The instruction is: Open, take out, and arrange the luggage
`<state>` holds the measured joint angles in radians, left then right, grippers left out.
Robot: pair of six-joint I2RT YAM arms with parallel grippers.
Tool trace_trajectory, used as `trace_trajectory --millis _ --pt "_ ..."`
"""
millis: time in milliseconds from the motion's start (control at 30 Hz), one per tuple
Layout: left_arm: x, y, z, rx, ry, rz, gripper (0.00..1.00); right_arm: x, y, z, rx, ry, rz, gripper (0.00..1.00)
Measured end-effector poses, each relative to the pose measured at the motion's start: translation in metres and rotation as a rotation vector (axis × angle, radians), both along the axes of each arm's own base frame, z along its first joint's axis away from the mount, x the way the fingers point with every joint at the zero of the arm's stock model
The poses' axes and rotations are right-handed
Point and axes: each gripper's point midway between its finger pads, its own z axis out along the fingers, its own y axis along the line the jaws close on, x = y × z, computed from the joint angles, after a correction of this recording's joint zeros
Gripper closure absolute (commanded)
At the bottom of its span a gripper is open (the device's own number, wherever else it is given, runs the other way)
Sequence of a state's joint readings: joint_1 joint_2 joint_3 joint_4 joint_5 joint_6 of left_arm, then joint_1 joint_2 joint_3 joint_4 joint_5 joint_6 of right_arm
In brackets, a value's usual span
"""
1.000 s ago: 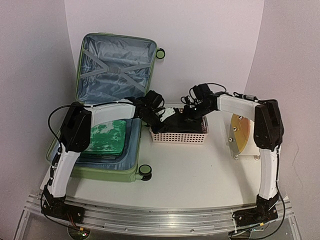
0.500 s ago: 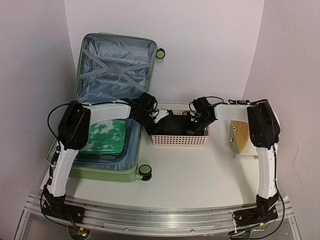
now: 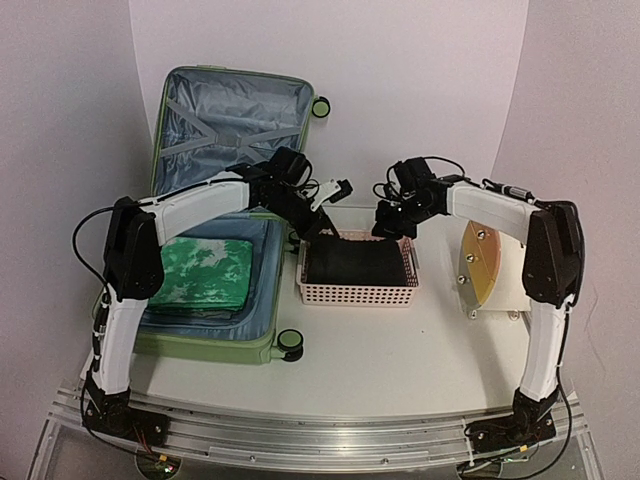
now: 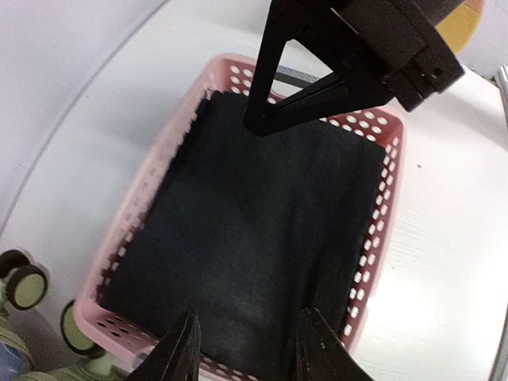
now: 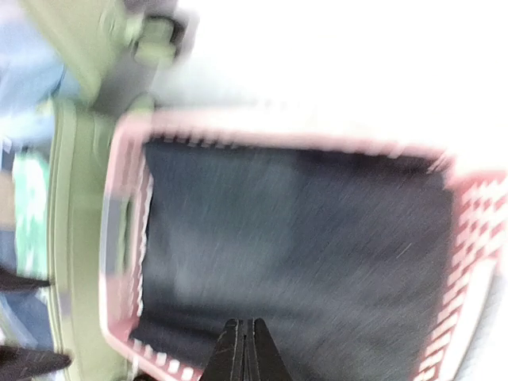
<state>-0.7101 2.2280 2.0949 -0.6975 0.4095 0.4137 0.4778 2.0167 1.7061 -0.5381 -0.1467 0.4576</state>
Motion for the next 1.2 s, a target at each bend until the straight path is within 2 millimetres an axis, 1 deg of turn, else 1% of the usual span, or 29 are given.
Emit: trace_trajectory --millis 33,67,100,133,167,267,300,333,367,400,433,500,633,667,733,767,800,833,867,900,933,967,1000,1033,1067,1100,1133,1167,1200 --pt "0.007 -0.003 0.008 -0.022 -0.034 0.014 0.63 0.012 -0.006 0.005 -0.016 -0.031 -0.03 0.96" --pt "0.013 -0.004 0.009 -0.029 -0.051 0.032 0.64 0.02 -0.01 0.006 -0.027 -0.048 -0.05 0.96" --pt "0.021 -0.005 0.007 -0.028 -0.074 0.06 0.64 0.034 -0.019 0.004 -0.05 -0.068 -0.087 0.96" --pt "0.024 -0.006 0.005 -0.026 -0.078 0.067 0.64 0.038 -0.021 0.001 -0.06 -0.073 -0.097 0.97" --pt "0.035 -0.007 -0.009 -0.009 -0.09 0.101 0.65 0.051 -0.028 -0.01 -0.089 -0.075 -0.122 0.97" --pt "0.053 -0.007 -0.049 0.047 -0.097 0.159 0.64 0.067 -0.039 -0.045 -0.153 -0.052 -0.157 0.99" --pt "0.062 -0.005 -0.073 0.083 -0.098 0.186 0.65 0.069 -0.043 -0.066 -0.186 -0.029 -0.167 0.99" --pt "0.068 -0.003 -0.092 0.115 -0.098 0.208 0.65 0.068 -0.046 -0.08 -0.208 -0.009 -0.171 0.99" --pt "0.072 -0.001 -0.106 0.139 -0.097 0.223 0.65 0.067 -0.048 -0.091 -0.226 0.006 -0.174 0.99" --pt "0.079 -0.004 -0.114 0.139 -0.118 0.226 0.66 0.066 -0.05 -0.103 -0.244 0.019 -0.177 0.99" --pt "0.087 -0.012 -0.112 0.132 -0.153 0.249 0.66 0.066 -0.053 -0.105 -0.269 0.014 -0.187 0.99" --pt "0.088 -0.011 -0.118 0.15 -0.153 0.265 0.65 0.068 -0.054 -0.103 -0.281 -0.002 -0.196 0.98" --pt "0.087 -0.01 -0.115 0.136 -0.147 0.276 0.61 0.069 -0.054 -0.101 -0.299 -0.014 -0.192 0.91" --pt "0.086 -0.01 -0.114 0.135 -0.143 0.275 0.59 0.069 -0.054 -0.099 -0.302 -0.017 -0.189 0.89" --pt "0.084 -0.009 -0.109 0.14 -0.135 0.275 0.5 0.072 -0.053 -0.091 -0.304 -0.028 -0.187 0.82" --pt "0.083 -0.007 -0.104 0.142 -0.131 0.277 0.39 0.075 -0.052 -0.085 -0.3 -0.037 -0.186 0.73" --pt "0.083 -0.002 -0.093 0.142 -0.124 0.28 0.37 0.084 -0.047 -0.067 -0.279 -0.075 -0.187 0.71" --pt "0.083 -0.001 -0.086 0.136 -0.127 0.28 0.26 0.087 -0.045 -0.059 -0.264 -0.088 -0.19 0.68" --pt "0.083 0.003 -0.066 0.12 -0.14 0.278 0.21 0.093 -0.038 -0.04 -0.241 -0.12 -0.183 0.65" --pt "0.082 0.007 -0.042 0.098 -0.155 0.28 0.19 0.097 -0.032 -0.022 -0.212 -0.155 -0.183 0.63" --pt "0.081 0.009 -0.031 0.09 -0.165 0.276 0.13 0.099 -0.029 -0.013 -0.195 -0.171 -0.183 0.6" --pt "0.078 0.017 0.007 0.06 -0.194 0.281 0.12 0.101 -0.018 0.013 -0.145 -0.216 -0.177 0.59" --pt "0.077 0.02 0.02 0.048 -0.205 0.284 0.1 0.1 -0.011 0.025 -0.118 -0.235 -0.172 0.57" --pt "0.075 0.031 0.058 0.009 -0.236 0.295 0.08 0.097 0.004 0.05 -0.056 -0.278 -0.159 0.54" --pt "0.069 0.045 0.092 -0.028 -0.256 0.307 0.08 0.089 0.025 0.077 0.014 -0.32 -0.133 0.52" --pt "0.065 0.054 0.106 -0.044 -0.26 0.312 0.08 0.083 0.04 0.091 0.061 -0.337 -0.118 0.49" --pt "0.058 0.077 0.132 -0.077 -0.257 0.332 0.07 0.072 0.065 0.113 0.135 -0.373 -0.083 0.48" --pt "0.055 0.097 0.143 -0.094 -0.244 0.355 0.07 0.063 0.084 0.124 0.184 -0.386 -0.056 0.46" --pt "0.053 0.122 0.151 -0.107 -0.228 0.385 0.07 0.051 0.109 0.138 0.247 -0.402 -0.019 0.44"
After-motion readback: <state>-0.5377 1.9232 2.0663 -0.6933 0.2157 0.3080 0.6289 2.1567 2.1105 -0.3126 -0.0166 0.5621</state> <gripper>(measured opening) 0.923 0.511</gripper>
